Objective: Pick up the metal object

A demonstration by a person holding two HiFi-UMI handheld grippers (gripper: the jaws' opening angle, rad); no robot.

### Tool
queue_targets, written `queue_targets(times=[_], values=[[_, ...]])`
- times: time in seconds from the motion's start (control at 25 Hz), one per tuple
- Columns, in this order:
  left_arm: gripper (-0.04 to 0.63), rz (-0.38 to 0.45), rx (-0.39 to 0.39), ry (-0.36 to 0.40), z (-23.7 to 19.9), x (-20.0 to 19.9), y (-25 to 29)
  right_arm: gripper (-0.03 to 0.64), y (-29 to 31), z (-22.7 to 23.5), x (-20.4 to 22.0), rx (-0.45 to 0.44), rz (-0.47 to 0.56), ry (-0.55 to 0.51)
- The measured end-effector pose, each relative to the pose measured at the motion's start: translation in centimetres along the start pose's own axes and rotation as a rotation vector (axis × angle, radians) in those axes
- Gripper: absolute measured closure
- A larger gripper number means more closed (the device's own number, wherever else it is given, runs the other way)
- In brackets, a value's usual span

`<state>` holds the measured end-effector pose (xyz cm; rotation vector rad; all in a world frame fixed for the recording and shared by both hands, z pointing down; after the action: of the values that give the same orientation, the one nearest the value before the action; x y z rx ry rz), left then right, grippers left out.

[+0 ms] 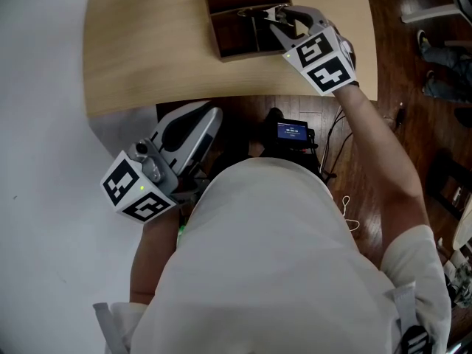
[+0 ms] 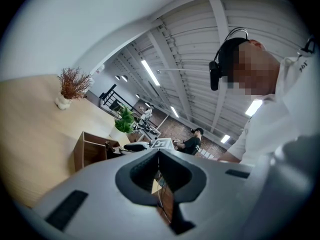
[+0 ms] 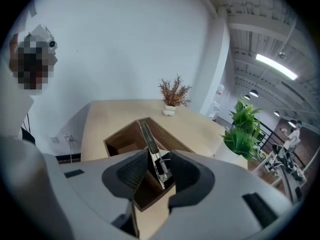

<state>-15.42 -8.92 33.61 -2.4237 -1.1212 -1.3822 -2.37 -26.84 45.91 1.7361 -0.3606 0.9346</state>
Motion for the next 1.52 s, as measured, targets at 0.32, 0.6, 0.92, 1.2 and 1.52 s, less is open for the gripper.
queue_targets(times=[0.32, 0.6, 0.92, 1.2, 1.52], values=[[0.598, -0.004, 0.034, 0.006, -0.2, -0.4, 0.4, 0.499, -3.8, -0.9, -1.5, 0.069, 0.067, 0.053], [0.598, -0.014, 0.077, 0.011, -0.5, 0.0, 1.2, 0.499, -7.0, -2.1, -2.1, 0.092, 0.171, 0.177], [0.598, -0.021, 0.120, 0.030, 0.6, 0.0, 1.1, 0.499, -10.6, -4.3, -2.2, 0.111, 0.207, 0.226], [0.598, -0.031, 0.166, 0.049, 1.5, 0.3, 1.1, 0.500, -12.9, -6.1, -2.9, 0.143, 0.254, 0.237], [0.598, -0.033, 0.196, 0.054, 2.0, 0.5, 1.2, 0.534, -15.3, -6.9, -3.5, 0.185, 0.292, 0.256]])
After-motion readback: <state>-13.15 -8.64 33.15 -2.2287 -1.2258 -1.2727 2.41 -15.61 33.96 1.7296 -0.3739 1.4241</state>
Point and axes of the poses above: the fingertips, and each gripper's own axes: y forward along the fingers, z to its right, x out of its underside, the point moved 3 cm from there along -y, backward along the fingers, and after that the axes turned 11 degrees about -x, right-handed, at the moved point
